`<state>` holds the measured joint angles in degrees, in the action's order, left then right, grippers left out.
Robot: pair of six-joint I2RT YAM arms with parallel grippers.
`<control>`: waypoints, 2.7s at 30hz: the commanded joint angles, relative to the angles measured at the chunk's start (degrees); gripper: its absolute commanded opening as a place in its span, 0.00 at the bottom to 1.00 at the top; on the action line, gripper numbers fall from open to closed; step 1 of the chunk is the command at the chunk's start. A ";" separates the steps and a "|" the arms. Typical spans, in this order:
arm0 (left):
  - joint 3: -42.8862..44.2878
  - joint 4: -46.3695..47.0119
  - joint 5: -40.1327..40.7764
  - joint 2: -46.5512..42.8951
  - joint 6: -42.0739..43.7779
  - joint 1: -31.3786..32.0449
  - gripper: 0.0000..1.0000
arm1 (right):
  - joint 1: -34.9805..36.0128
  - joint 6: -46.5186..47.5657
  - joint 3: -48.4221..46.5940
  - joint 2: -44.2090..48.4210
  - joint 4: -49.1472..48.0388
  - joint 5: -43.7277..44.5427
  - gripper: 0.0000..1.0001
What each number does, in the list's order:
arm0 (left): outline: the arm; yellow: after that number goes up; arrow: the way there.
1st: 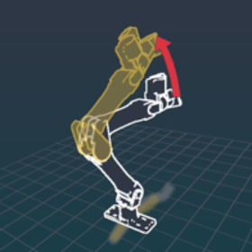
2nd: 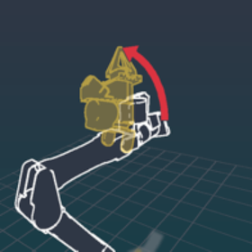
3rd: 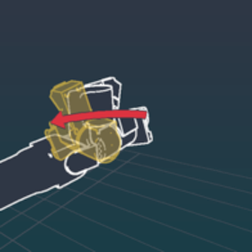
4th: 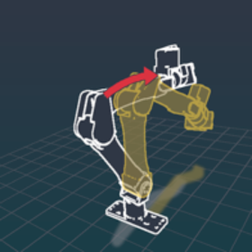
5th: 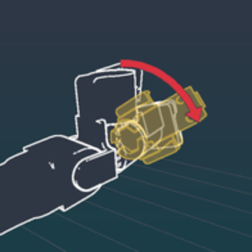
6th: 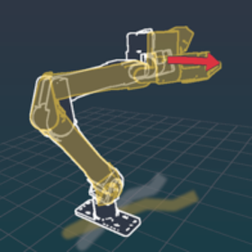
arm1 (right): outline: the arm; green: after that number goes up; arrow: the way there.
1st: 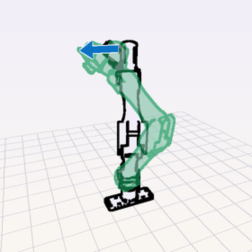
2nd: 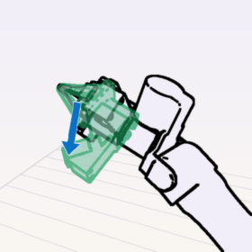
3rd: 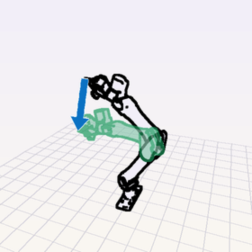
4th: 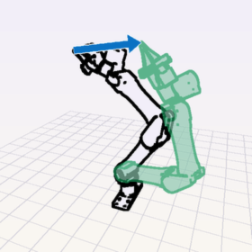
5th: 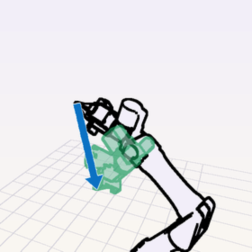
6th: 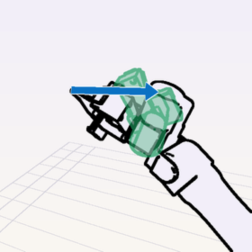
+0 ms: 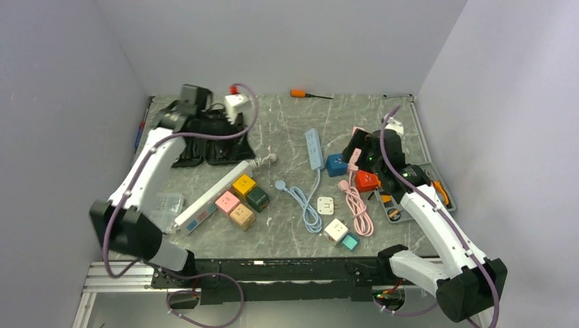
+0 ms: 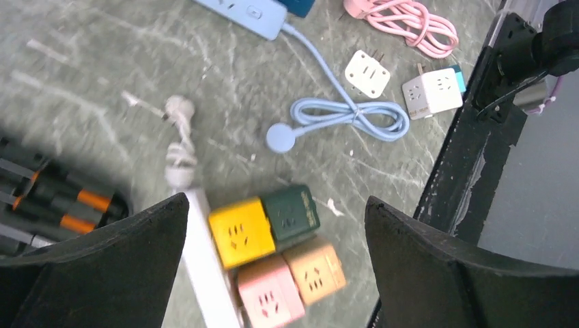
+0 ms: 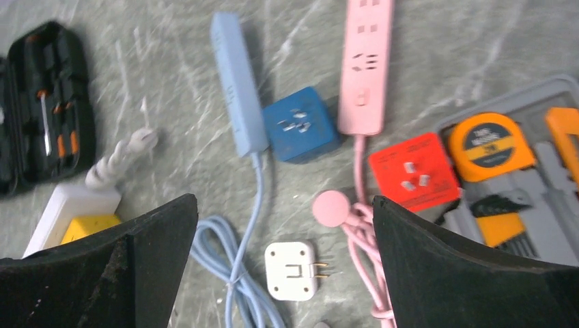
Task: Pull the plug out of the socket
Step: Place the plug at the center of the board, then remove the plug from the socket.
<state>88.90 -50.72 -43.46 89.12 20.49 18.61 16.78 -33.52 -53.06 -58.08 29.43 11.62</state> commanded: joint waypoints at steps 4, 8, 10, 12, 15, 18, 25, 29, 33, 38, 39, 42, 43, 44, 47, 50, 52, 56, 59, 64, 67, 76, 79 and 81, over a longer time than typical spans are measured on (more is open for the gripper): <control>4.50 -23.17 -21.51 -2.72 16.42 -15.52 0.99 | 11.79 0.87 -6.26 -5.70 -5.54 0.07 1.00; 8.75 -20.89 -22.72 -9.00 12.05 -27.70 0.99 | 11.38 -2.34 -4.47 -6.69 -14.44 -10.16 1.00; 1.90 -10.66 -20.42 -13.87 0.22 -34.05 0.99 | 11.42 -1.20 -3.58 -7.16 -18.09 -15.38 1.00; -6.22 -7.79 -20.33 -16.37 -1.55 -36.64 0.99 | 14.03 0.39 -5.70 -8.72 -16.61 -12.97 1.00; -2.34 -27.80 -28.07 -11.45 21.00 -37.26 0.99 | 20.11 5.35 -12.38 -13.00 -9.07 -3.30 1.00; 1.01 -28.22 -23.78 -8.30 18.29 -38.31 0.99 | 23.47 6.38 -14.82 -15.95 -7.24 -0.26 1.00; -16.16 -9.19 2.80 -19.34 12.95 -36.60 0.99 | 30.59 6.80 -22.20 -26.50 -1.94 7.41 1.00; -23.82 -9.02 9.58 -23.45 17.42 -35.34 1.00 | 33.80 6.99 -21.59 -29.09 -4.42 8.80 1.00; -31.12 -6.37 13.45 -26.91 18.40 -32.36 0.99 | 35.50 6.94 -20.79 -30.17 -5.39 10.99 1.00; -39.40 -2.97 18.32 -28.68 17.83 -24.23 0.99 | 35.97 5.60 -14.16 -26.02 -8.53 13.14 0.98; -40.59 -2.09 19.75 -28.78 17.37 -22.84 0.99 | 35.97 5.37 -12.69 -24.47 -9.15 13.50 0.98; -43.33 0.95 23.05 -27.47 16.07 -19.59 0.99 | 35.96 4.90 -9.06 -20.19 -9.57 15.53 0.97; -43.99 1.84 24.17 -26.57 15.88 -19.06 0.99 | 35.94 4.80 -8.13 -18.43 -9.48 16.11 0.97; -44.34 2.95 25.21 -25.48 15.77 -18.98 0.99 | 35.93 4.78 -7.24 -17.11 -9.48 16.63 0.97; -45.16 5.47 28.08 -23.21 15.30 -19.00 0.97 | 35.99 4.60 -4.51 -13.72 -9.86 17.49 0.97; -46.14 7.68 29.72 -22.94 15.20 -18.96 0.94 | 35.86 4.57 -2.03 -11.51 -10.73 17.22 0.96; -46.96 8.35 29.88 -22.52 15.22 -18.96 0.92 | 35.88 4.77 -0.87 -10.89 -11.53 16.74 0.96; -48.71 9.90 28.83 -20.85 14.66 -16.11 0.79 | 35.88 4.42 -0.09 -11.18 -12.22 16.27 0.96; -49.04 10.01 26.57 -20.14 13.42 -13.51 0.56 | 35.87 3.96 1.18 -10.76 -13.20 16.03 0.96; -47.51 10.36 27.48 -22.29 11.23 -7.30 0.28 | 35.87 3.80 4.07 -10.03 -15.17 15.44 0.96; -45.09 9.48 27.35 -20.41 10.10 -5.43 0.23 | 35.92 3.74 4.83 -10.32 -15.32 15.50 0.96; -39.74 12.68 28.10 -13.70 2.77 0.88 0.09 | 36.33 3.57 6.11 -11.34 -17.32 13.98 0.97; -38.98 12.64 27.27 -12.35 2.26 1.16 0.05 | 37.59 3.30 5.68 -13.71 -18.38 14.76 0.98; -39.34 13.55 26.50 -12.20 2.02 1.16 0.02 | 38.57 3.35 4.93 -15.97 -19.21 15.14 0.98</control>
<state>47.03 -40.69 -14.09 77.19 25.32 19.59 53.58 -29.41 -47.13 -70.72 14.15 26.44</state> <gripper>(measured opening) 0.389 0.974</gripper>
